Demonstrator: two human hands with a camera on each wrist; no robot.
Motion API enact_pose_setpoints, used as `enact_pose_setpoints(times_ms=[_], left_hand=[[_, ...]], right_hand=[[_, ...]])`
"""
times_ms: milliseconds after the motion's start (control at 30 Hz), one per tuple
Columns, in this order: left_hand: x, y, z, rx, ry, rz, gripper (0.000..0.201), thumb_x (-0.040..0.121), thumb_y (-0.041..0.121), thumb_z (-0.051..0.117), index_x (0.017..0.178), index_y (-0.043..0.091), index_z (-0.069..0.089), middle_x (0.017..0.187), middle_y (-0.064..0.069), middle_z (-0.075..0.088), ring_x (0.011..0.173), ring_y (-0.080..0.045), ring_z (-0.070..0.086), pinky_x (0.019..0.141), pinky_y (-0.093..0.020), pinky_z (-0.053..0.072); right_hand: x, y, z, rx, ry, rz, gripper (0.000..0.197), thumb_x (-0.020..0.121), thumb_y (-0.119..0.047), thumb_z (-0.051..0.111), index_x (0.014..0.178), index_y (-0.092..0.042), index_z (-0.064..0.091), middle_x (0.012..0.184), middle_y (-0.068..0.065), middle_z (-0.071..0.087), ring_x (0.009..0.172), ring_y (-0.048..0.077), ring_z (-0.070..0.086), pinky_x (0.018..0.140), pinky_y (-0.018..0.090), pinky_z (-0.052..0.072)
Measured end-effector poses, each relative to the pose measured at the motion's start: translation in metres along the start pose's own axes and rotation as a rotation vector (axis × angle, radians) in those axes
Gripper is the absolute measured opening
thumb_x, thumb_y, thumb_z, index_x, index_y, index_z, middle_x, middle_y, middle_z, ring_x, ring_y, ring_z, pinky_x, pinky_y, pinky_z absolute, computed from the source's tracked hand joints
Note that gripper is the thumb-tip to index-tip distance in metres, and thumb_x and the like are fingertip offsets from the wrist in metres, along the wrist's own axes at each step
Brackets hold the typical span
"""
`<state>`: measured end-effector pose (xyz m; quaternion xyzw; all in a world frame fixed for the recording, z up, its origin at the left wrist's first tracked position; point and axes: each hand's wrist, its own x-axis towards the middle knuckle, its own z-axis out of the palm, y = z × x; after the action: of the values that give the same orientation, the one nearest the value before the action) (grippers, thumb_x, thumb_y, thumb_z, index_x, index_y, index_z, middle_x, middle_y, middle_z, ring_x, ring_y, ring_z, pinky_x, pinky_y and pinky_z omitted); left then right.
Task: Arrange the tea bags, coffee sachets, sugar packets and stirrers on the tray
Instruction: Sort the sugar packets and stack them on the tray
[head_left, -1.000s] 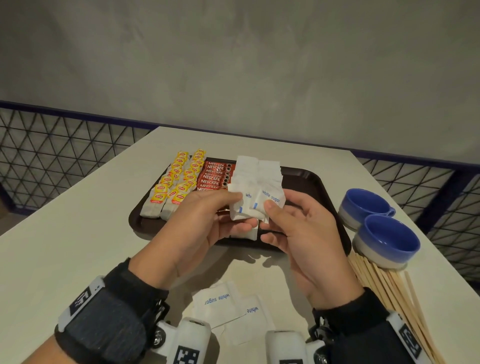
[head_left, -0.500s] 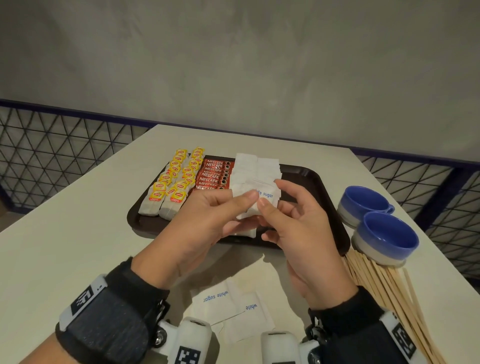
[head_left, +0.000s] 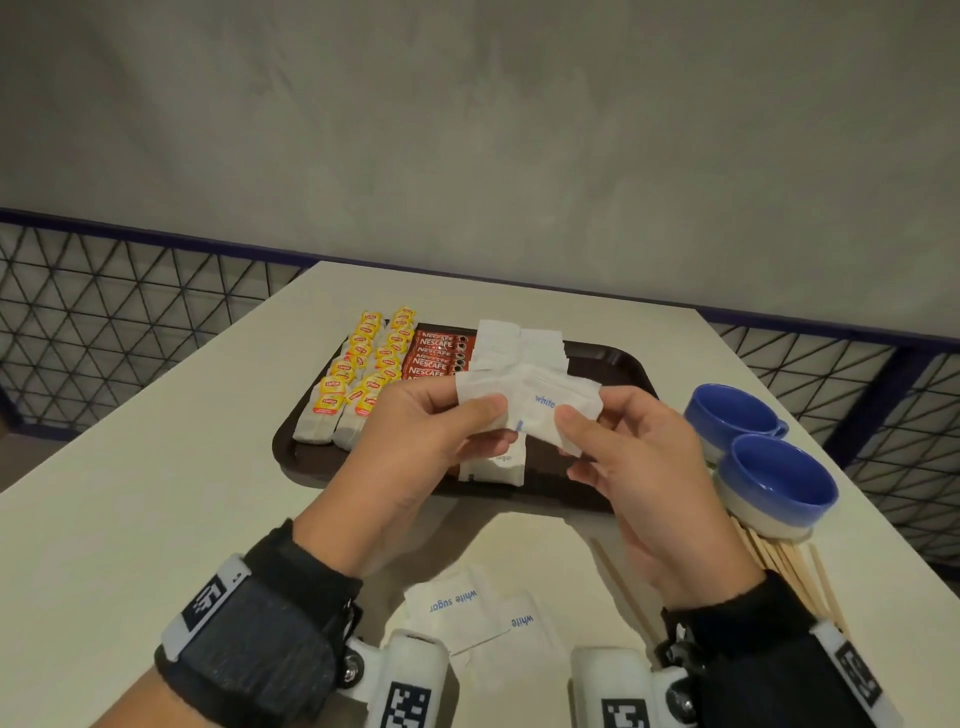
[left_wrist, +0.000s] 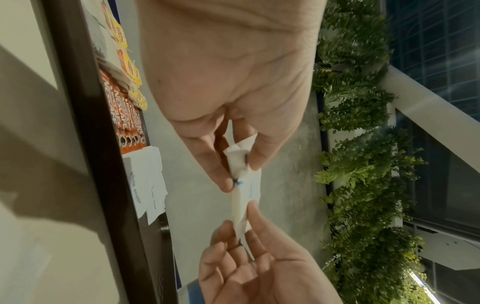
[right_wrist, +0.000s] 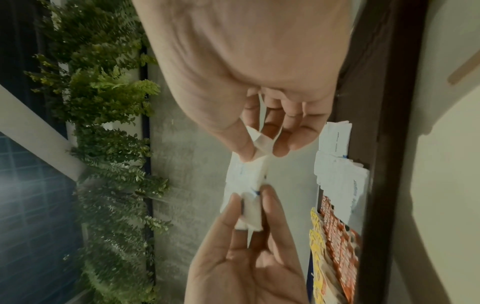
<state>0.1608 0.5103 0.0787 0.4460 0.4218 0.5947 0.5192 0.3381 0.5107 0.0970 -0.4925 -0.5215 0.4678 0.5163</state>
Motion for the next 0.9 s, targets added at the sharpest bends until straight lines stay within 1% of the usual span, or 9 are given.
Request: enact_pose_setpoints(times_ms=[100, 167, 233, 333, 433, 533, 633, 733, 900], left_hand=[[0.006, 0.004, -0.007, 0.004, 0.122, 0.023, 0.017, 0.095, 0.009, 0.070, 0.111, 0.005, 0.077, 0.102, -0.010, 0.080, 0.085, -0.025, 0.078, 0.070, -0.027, 0.062], [0.007, 0.007, -0.011, -0.035, 0.167, 0.017, 0.017, 0.095, 0.011, 0.070, 0.111, 0.008, 0.077, 0.103, -0.012, 0.080, 0.082, -0.023, 0.076, 0.069, -0.029, 0.062], [0.006, 0.011, -0.013, -0.077, 0.195, 0.009, 0.011, 0.096, 0.011, 0.069, 0.105, 0.011, 0.077, 0.102, -0.014, 0.079, 0.077, -0.021, 0.073, 0.066, -0.030, 0.063], [0.006, 0.015, -0.017, -0.099, 0.219, 0.006, 0.008, 0.097, 0.012, 0.069, 0.101, 0.013, 0.075, 0.098, -0.015, 0.079, 0.074, -0.021, 0.071, 0.060, -0.029, 0.061], [0.008, 0.016, -0.020, -0.111, 0.230, 0.021, 0.008, 0.097, 0.012, 0.068, 0.101, 0.014, 0.075, 0.089, -0.008, 0.080, 0.072, -0.020, 0.070, 0.056, -0.027, 0.058], [0.010, 0.016, -0.022, -0.111, 0.234, 0.028, 0.008, 0.097, 0.014, 0.068, 0.101, 0.015, 0.075, 0.085, -0.001, 0.080, 0.071, -0.018, 0.069, 0.056, -0.027, 0.056], [0.011, 0.014, -0.022, -0.103, 0.233, 0.023, 0.009, 0.097, 0.015, 0.068, 0.103, 0.016, 0.074, 0.084, -0.002, 0.079, 0.069, -0.016, 0.069, 0.055, -0.028, 0.055], [0.012, 0.013, -0.021, -0.100, 0.233, 0.016, 0.011, 0.097, 0.016, 0.068, 0.106, 0.015, 0.075, 0.093, -0.007, 0.079, 0.069, -0.016, 0.069, 0.055, -0.029, 0.054], [0.012, 0.011, -0.021, -0.103, 0.227, 0.017, 0.013, 0.098, 0.016, 0.068, 0.109, 0.015, 0.075, 0.093, -0.006, 0.078, 0.068, -0.017, 0.068, 0.052, -0.026, 0.053]], right_hand=[[0.024, -0.013, -0.010, -0.049, 0.037, 0.030, 0.015, 0.093, -0.014, 0.072, 0.105, -0.019, 0.066, 0.101, -0.002, 0.077, 0.095, 0.017, 0.073, 0.081, 0.035, 0.061], [0.049, -0.019, -0.014, -0.128, 0.046, 0.073, 0.014, 0.094, -0.012, 0.071, 0.106, -0.015, 0.065, 0.104, 0.004, 0.076, 0.096, 0.019, 0.072, 0.084, 0.037, 0.060], [0.075, -0.017, -0.017, -0.228, 0.035, 0.127, 0.012, 0.094, -0.012, 0.071, 0.102, -0.010, 0.064, 0.106, 0.010, 0.075, 0.088, 0.019, 0.068, 0.077, 0.035, 0.055], [0.104, -0.006, -0.017, -0.373, -0.024, 0.248, 0.011, 0.093, -0.012, 0.072, 0.091, -0.016, 0.061, 0.103, 0.010, 0.074, 0.073, 0.017, 0.059, 0.061, 0.030, 0.043], [0.121, 0.005, -0.014, -0.499, -0.080, 0.354, 0.011, 0.093, -0.011, 0.070, 0.089, -0.014, 0.061, 0.105, 0.014, 0.070, 0.079, 0.019, 0.054, 0.062, 0.031, 0.040], [0.132, 0.014, -0.011, -0.586, -0.087, 0.401, 0.006, 0.094, -0.008, 0.069, 0.096, -0.010, 0.063, 0.100, 0.013, 0.065, 0.078, 0.020, 0.051, 0.060, 0.030, 0.040], [0.140, 0.021, -0.012, -0.684, -0.074, 0.423, 0.023, 0.095, -0.010, 0.068, 0.116, -0.002, 0.064, 0.102, 0.015, 0.063, 0.082, 0.023, 0.054, 0.061, 0.029, 0.046], [0.145, 0.025, -0.013, -0.673, -0.051, 0.452, 0.029, 0.094, -0.006, 0.068, 0.122, -0.001, 0.062, 0.101, 0.015, 0.063, 0.078, 0.022, 0.057, 0.059, 0.029, 0.051], [0.150, 0.023, -0.006, -0.630, -0.062, 0.443, 0.031, 0.094, -0.004, 0.068, 0.123, 0.002, 0.059, 0.123, 0.022, 0.065, 0.092, 0.028, 0.062, 0.058, 0.030, 0.053]])
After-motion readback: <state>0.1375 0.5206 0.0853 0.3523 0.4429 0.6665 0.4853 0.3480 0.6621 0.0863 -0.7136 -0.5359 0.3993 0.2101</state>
